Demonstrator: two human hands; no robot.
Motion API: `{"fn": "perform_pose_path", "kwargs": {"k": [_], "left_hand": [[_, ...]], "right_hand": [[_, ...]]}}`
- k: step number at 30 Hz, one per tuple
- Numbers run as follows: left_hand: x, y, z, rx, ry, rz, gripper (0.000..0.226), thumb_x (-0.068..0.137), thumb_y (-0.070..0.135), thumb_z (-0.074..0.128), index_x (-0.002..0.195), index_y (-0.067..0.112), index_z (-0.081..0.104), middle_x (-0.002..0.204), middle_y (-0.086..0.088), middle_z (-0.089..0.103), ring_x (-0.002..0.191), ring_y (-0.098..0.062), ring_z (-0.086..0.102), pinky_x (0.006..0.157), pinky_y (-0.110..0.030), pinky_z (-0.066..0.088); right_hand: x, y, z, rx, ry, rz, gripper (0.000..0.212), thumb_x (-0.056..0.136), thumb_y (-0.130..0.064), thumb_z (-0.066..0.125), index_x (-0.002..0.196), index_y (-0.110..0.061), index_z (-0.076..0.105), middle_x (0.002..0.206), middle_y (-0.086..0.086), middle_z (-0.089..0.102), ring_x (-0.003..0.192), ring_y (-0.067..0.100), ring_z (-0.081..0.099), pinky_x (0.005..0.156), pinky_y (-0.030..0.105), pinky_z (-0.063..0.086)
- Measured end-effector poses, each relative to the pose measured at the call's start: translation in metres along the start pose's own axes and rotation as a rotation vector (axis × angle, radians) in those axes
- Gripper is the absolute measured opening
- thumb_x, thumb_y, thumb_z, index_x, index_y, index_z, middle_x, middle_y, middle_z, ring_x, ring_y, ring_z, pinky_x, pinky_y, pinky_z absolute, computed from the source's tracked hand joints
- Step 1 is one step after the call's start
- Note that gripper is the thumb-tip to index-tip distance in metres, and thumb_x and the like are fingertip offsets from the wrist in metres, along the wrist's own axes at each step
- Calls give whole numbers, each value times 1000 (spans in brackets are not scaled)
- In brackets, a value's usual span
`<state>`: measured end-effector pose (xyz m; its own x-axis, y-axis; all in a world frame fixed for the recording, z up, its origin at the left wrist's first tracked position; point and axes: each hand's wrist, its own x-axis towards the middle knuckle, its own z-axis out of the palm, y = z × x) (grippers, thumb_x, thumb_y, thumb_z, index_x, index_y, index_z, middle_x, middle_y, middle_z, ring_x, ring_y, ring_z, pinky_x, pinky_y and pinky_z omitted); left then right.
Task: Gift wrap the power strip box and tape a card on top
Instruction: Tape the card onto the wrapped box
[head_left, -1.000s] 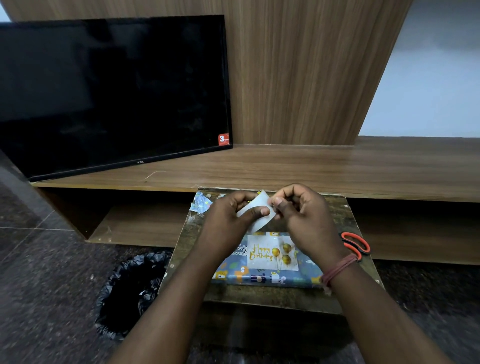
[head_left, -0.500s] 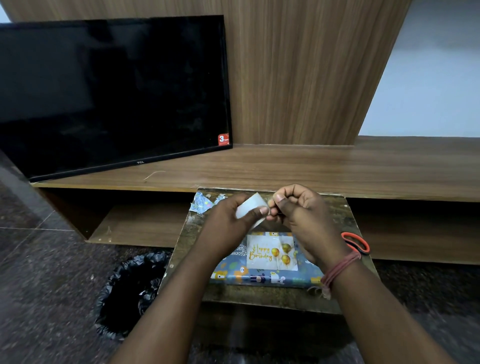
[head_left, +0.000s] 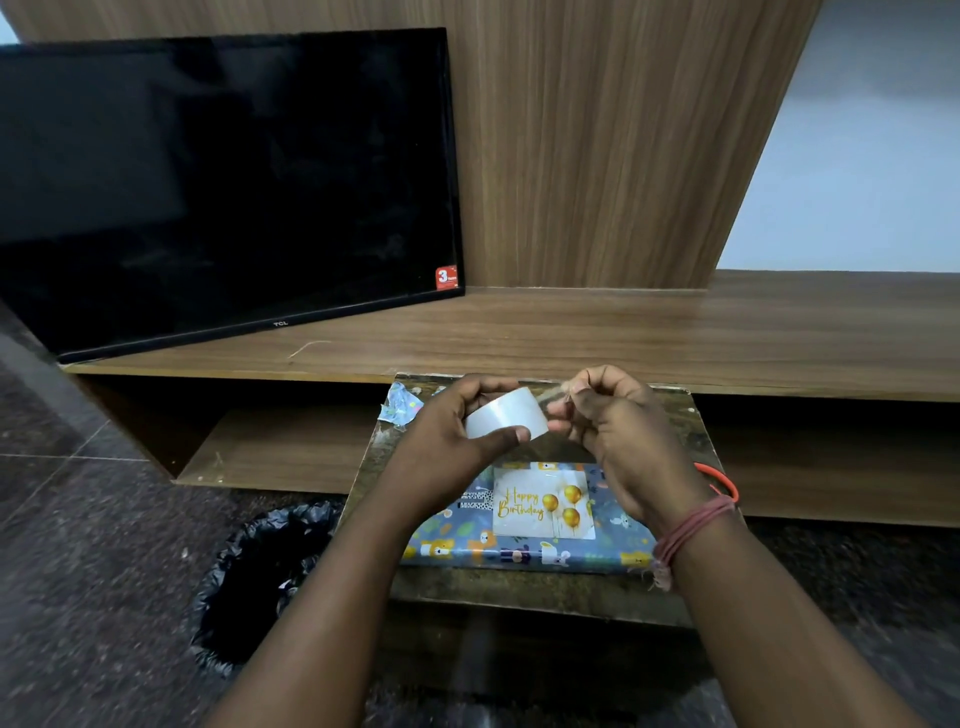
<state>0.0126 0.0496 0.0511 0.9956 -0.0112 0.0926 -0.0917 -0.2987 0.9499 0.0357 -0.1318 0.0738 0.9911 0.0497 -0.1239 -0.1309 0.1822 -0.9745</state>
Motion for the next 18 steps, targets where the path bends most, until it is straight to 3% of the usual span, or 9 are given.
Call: {"fn": "perform_pose_path", "kwargs": {"k": [5, 9, 15, 18], "left_hand": [[1, -1, -1, 0, 16, 0, 39, 84, 21, 83, 118, 36, 69, 111, 9, 73, 98, -13, 71, 89, -48, 60], [0, -3, 1, 86, 50, 37, 43, 82, 33, 84, 121, 42, 69, 116, 19, 71, 104, -5, 68, 92, -45, 58], [1, -2, 1, 156, 55, 116, 51, 77, 50, 81, 126, 48, 66, 123, 25, 68, 117, -1, 63, 101, -44, 53], [1, -2, 0, 143, 62, 137, 46, 82, 37, 83, 126, 40, 69, 123, 24, 69, 118, 1, 62, 103, -42, 52]], "right_hand": [[-4, -5, 2, -2, -22, -20, 21, 104, 0, 44, 87, -7, 55, 84, 13, 77, 87, 27, 75, 88, 40, 60], [-8, -10, 3, -4, -62, -27, 22, 108, -8, 41, 90, -7, 53, 93, 21, 75, 89, 30, 76, 82, 37, 62], [-9, -15, 0, 77, -75, 50, 20, 108, -9, 38, 92, -10, 50, 93, 22, 76, 88, 34, 76, 84, 43, 60], [-8, -16, 0, 126, -86, 84, 15, 108, -8, 37, 98, -6, 49, 94, 24, 75, 90, 36, 75, 89, 48, 58]]}}
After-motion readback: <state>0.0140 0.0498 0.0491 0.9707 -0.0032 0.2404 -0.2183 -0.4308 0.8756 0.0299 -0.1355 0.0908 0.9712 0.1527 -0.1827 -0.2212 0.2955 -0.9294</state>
